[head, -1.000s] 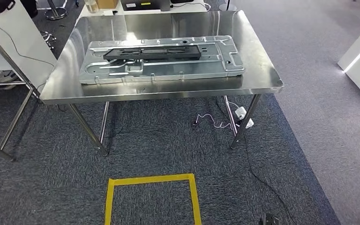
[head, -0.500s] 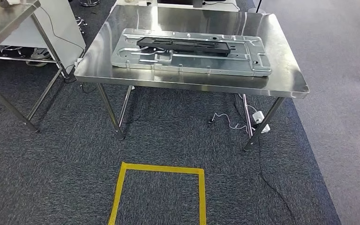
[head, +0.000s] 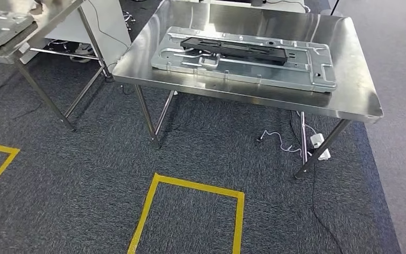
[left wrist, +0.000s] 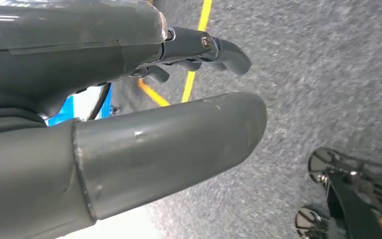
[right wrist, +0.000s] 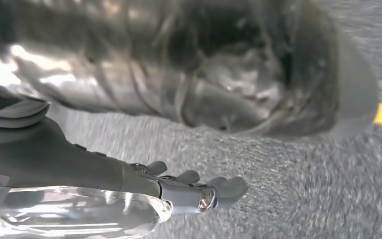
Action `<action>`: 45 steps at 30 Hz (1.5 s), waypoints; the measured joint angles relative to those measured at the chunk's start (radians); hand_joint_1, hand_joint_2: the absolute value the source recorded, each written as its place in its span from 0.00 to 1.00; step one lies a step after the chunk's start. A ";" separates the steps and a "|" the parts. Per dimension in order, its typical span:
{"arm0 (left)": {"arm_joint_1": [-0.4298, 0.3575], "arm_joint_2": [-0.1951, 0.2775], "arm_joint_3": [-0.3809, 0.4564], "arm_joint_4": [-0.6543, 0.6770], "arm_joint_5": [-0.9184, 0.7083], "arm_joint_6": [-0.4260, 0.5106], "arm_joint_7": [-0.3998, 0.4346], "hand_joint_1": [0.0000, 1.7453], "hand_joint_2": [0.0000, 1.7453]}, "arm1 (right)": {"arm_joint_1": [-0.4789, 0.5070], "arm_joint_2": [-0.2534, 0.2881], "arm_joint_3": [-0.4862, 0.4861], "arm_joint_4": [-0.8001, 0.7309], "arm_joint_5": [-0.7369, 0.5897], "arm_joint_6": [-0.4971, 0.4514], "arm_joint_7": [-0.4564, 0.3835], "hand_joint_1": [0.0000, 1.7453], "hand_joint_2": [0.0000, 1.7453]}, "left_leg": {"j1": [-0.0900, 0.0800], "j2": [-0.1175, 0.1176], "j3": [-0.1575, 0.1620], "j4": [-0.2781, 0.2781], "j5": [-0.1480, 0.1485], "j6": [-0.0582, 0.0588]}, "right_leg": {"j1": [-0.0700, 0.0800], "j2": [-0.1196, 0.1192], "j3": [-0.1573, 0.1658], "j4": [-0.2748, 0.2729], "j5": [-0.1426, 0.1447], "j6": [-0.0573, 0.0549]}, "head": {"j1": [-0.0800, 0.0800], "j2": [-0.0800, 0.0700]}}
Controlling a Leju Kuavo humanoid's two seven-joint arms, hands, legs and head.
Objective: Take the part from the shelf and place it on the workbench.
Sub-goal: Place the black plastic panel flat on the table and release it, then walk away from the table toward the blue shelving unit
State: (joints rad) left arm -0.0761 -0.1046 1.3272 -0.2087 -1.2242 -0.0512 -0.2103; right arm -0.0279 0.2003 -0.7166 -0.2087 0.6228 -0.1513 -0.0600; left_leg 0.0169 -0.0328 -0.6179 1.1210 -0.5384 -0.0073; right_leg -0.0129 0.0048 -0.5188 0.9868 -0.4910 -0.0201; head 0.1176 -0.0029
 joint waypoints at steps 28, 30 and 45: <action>0.003 0.003 0.000 0.000 -0.018 -0.001 0.007 0.00 0.00 | -0.003 0.002 0.075 0.014 0.044 0.017 0.077 0.00 0.00 | -0.004 -0.067 0.041 -0.108 0.079 0.011 | -0.002 0.037 0.003 0.013 -0.015 0.018 | 0.001 0.000; 0.001 0.002 0.000 0.000 -0.018 -0.001 0.007 0.00 0.00 | -0.002 0.003 0.077 0.014 0.044 0.018 0.077 0.00 0.00 | -0.005 -0.023 0.010 -0.044 0.035 0.003 | -0.006 0.010 0.005 0.004 -0.009 0.004 | 0.000 0.000; 0.005 0.004 0.000 0.000 -0.028 -0.001 0.002 0.00 0.00 | -0.008 0.003 0.082 0.014 0.048 0.033 0.076 0.00 0.00 | -0.002 0.043 0.071 -0.120 0.062 0.033 | 0.000 -0.066 -0.010 0.071 -0.068 0.050 | 0.001 0.000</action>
State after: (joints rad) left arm -0.0709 -0.1009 1.3272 -0.2087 -1.2524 -0.0524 -0.2086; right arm -0.0361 0.2033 -0.6348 -0.1949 0.6704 -0.1186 0.0164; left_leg 0.0154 0.0107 -0.5468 1.0007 -0.4767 0.0259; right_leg -0.0127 -0.0611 -0.5291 1.0574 -0.5588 0.0303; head 0.1183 -0.0027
